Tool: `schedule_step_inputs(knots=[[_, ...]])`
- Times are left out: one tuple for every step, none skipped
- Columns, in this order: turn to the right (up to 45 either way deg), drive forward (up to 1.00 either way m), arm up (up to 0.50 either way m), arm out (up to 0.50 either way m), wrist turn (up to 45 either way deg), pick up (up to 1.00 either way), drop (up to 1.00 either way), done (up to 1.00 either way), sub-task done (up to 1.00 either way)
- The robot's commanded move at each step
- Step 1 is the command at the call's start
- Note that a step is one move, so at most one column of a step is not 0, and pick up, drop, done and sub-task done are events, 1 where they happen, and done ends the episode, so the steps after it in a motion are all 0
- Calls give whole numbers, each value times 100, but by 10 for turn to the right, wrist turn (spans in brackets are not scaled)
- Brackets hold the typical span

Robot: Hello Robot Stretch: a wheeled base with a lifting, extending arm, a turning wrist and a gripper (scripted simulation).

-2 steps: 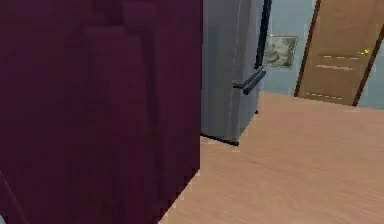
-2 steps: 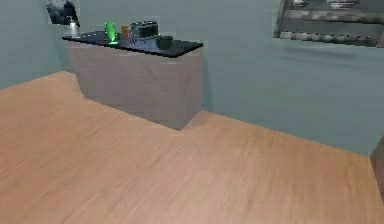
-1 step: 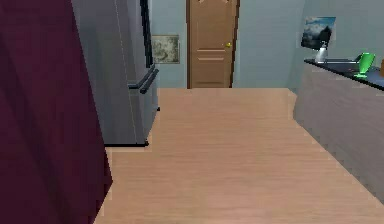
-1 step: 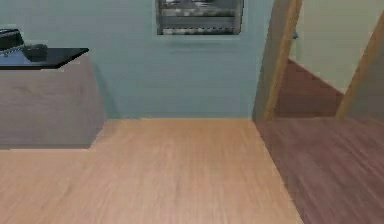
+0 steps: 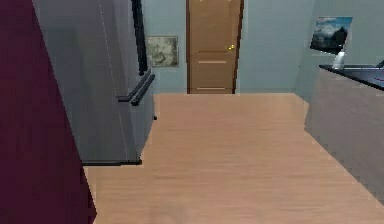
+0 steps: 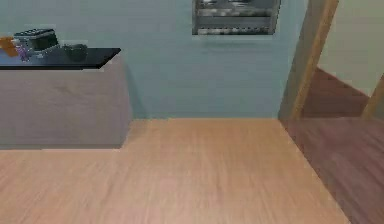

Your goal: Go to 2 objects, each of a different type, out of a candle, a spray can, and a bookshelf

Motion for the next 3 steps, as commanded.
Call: schedule_step_inputs(knots=[[-450,0,0,0,0,0,0,0,0],[-180,0,0,0,0,0,0,0,0],[0,0,0,0,0,0,0,100,0]])
